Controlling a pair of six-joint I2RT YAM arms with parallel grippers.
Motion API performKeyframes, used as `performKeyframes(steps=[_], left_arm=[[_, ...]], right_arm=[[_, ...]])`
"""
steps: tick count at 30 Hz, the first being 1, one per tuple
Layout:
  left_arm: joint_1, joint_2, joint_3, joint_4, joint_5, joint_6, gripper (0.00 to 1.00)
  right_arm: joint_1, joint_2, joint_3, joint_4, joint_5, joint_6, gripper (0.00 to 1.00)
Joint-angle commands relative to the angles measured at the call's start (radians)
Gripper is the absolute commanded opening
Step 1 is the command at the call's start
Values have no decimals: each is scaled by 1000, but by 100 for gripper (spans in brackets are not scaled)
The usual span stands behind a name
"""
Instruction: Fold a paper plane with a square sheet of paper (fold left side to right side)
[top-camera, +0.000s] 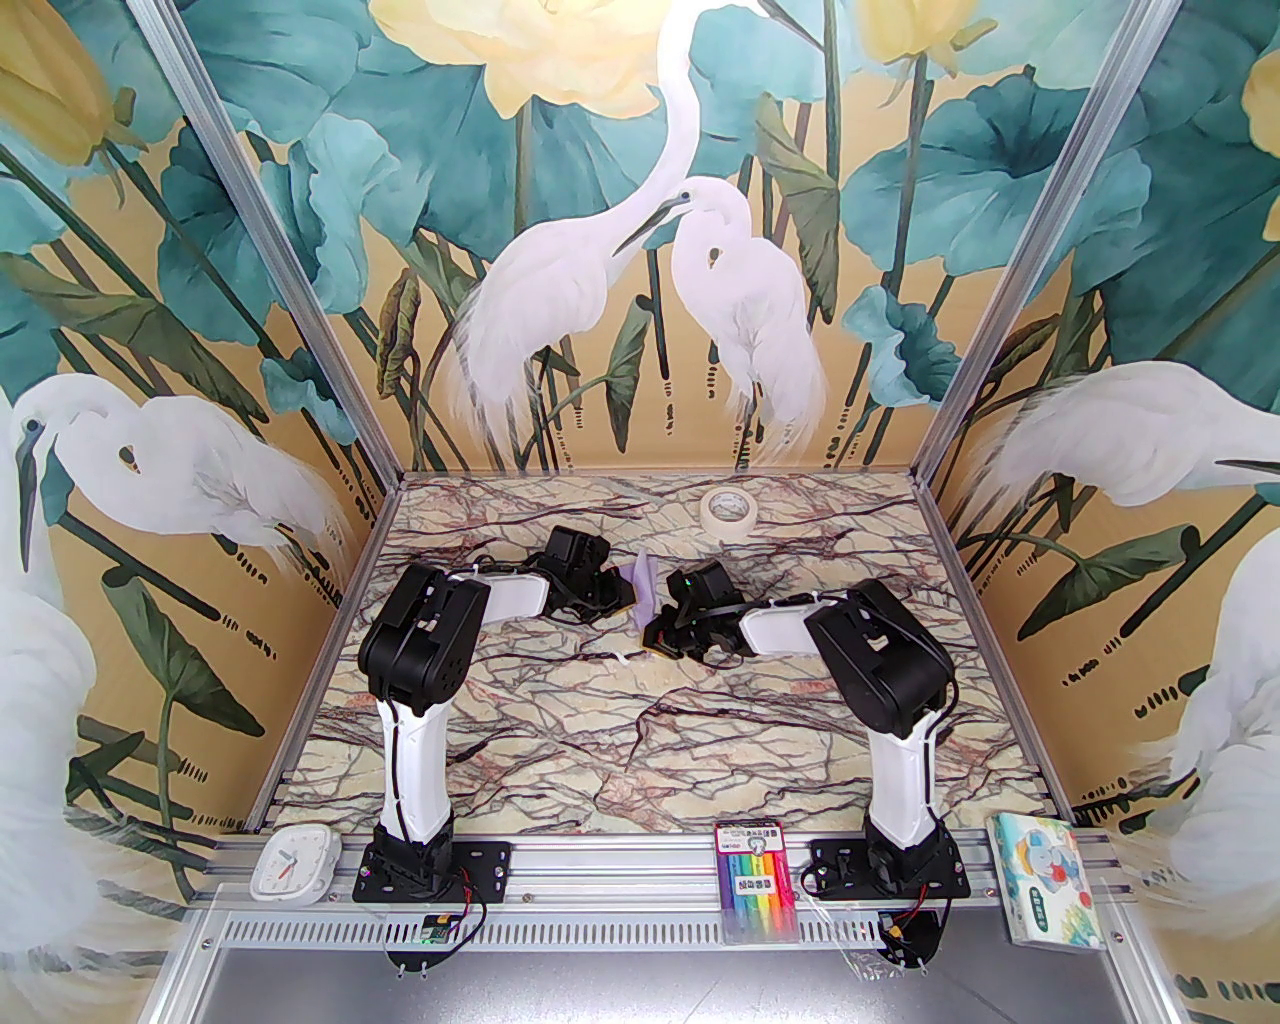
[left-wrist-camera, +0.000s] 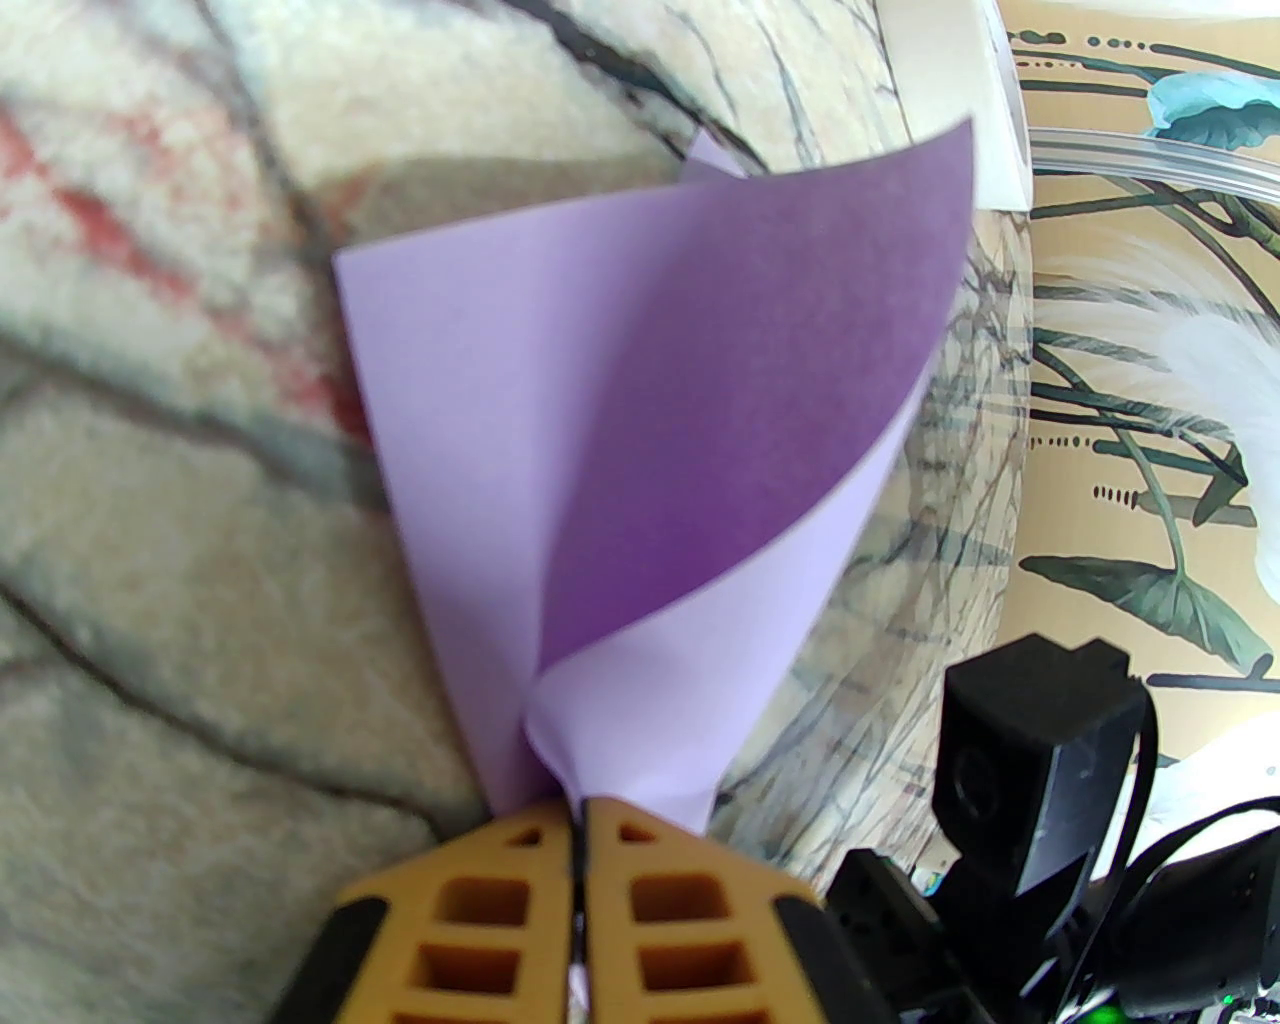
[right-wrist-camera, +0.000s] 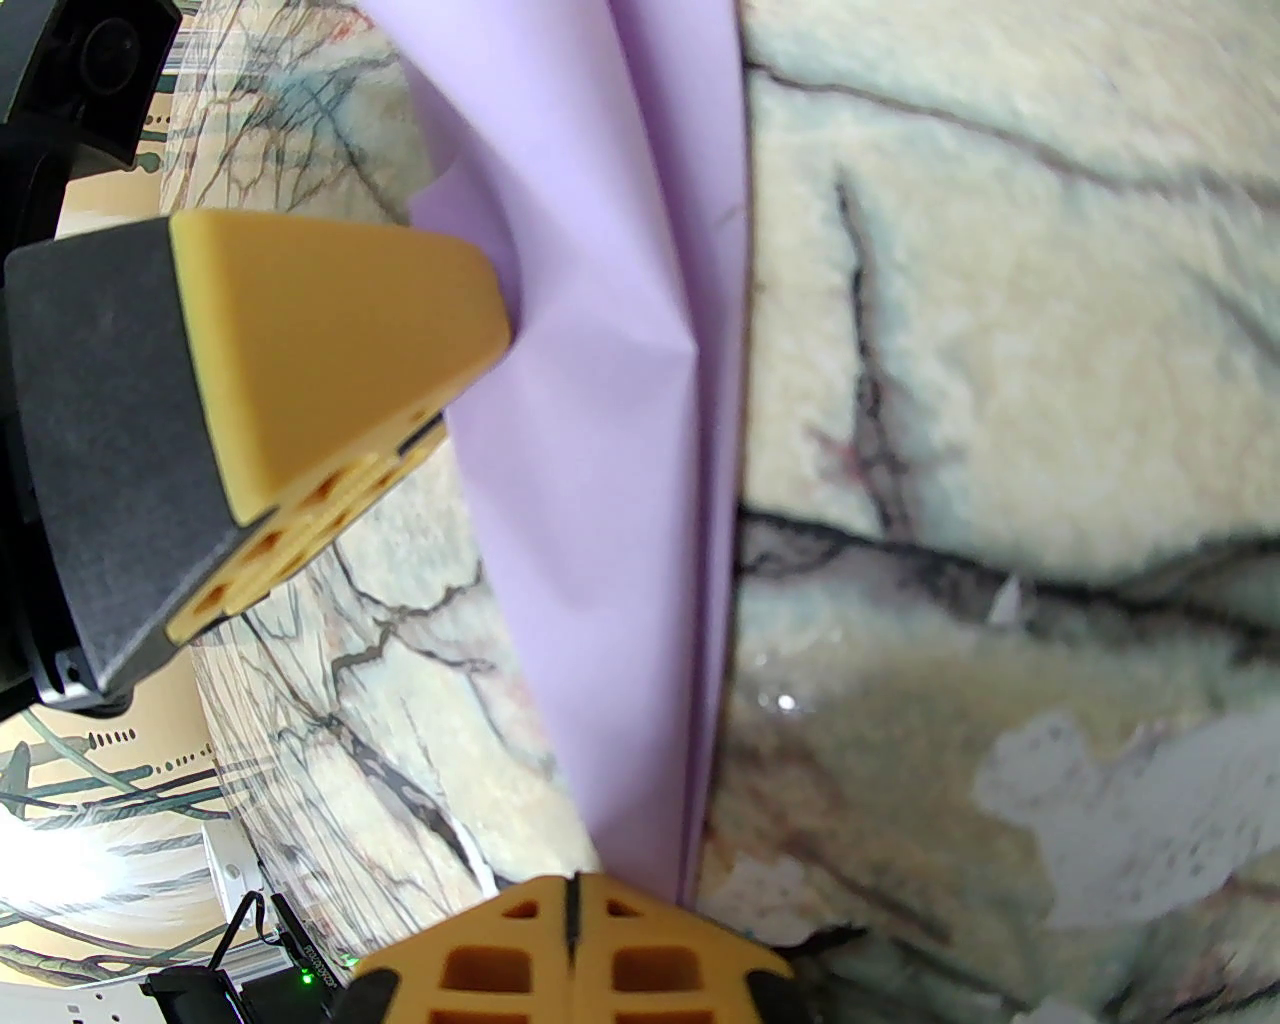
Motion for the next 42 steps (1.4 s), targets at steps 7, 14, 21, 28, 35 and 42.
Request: performKeyframes(steps=[7,14,21,28,35,42], left_arm=[[0,65,45,-74,-49,12,5],[-4,64,48,-86,-66,12,5],[-6,58,48,-84,-60,15,5],[-10,59,50,-83,-54,16,5],[-13,60,54,-83,-51,16,6],[-12,60,55,-86,-48,16,6]], right_arm=[[-8,13,-78,-57,-23,19,0],[-2,-31,-133,-44,-48,26,0],[6,-81,-154,-68,-67,5,0],[-15,-121,-78,-94,-76,-8,0],[-26,-79,6,-76,-90,11,0],[-47,-14,62,-85,-73,11,0]])
